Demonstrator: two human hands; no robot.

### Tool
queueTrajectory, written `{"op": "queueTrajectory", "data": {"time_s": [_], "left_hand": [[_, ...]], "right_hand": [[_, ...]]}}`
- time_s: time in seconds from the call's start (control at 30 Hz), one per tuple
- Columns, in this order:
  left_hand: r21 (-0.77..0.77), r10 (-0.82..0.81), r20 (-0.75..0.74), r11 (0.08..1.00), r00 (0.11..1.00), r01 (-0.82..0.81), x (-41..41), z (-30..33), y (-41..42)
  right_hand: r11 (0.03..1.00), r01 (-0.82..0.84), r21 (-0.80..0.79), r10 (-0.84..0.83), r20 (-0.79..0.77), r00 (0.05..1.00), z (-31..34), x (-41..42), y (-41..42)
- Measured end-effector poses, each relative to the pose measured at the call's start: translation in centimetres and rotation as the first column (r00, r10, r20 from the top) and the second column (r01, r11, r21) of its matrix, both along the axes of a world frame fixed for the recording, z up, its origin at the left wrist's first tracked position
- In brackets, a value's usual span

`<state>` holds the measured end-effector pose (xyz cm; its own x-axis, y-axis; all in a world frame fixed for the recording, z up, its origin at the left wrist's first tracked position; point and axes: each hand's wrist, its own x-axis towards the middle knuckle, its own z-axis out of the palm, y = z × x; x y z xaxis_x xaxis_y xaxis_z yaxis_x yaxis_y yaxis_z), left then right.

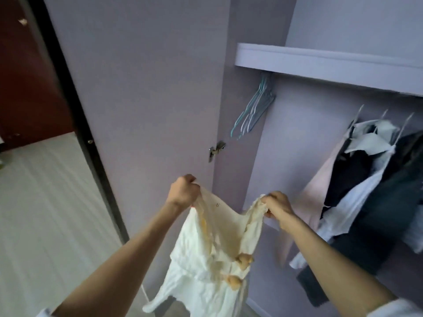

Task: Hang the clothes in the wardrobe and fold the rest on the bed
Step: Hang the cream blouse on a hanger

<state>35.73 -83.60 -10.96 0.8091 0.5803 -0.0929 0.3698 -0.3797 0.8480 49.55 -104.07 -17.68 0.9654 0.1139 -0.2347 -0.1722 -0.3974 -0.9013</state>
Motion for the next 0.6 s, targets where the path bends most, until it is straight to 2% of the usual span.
{"op": "queueTrajectory", "data": {"time_s": [0.17, 0.33, 0.6], "left_hand": [[0.245, 0.096, 0.13, 0.961, 0.987, -0.126, 7.6, 3.1, -0.3], [0.381, 0.111, 0.194, 0.907, 0.975, -0.179, 13.4, 4.9, -0.5], [0.549, 0.179, 0.191, 0.796, 0.965, -0.257, 17.2, 5.8, 1.7]], "right_hand": [[0.991, -0.023, 0.129, 0.006, 0.13, 0.992, 2.3, 8.7, 1.5], [0.988, -0.108, 0.111, 0.077, 0.25, 0.965, 4.7, 18.2, 5.9], [0.986, -0.074, 0.149, 0.042, 0.206, 0.978, 6.3, 26.2, 13.8]]}}
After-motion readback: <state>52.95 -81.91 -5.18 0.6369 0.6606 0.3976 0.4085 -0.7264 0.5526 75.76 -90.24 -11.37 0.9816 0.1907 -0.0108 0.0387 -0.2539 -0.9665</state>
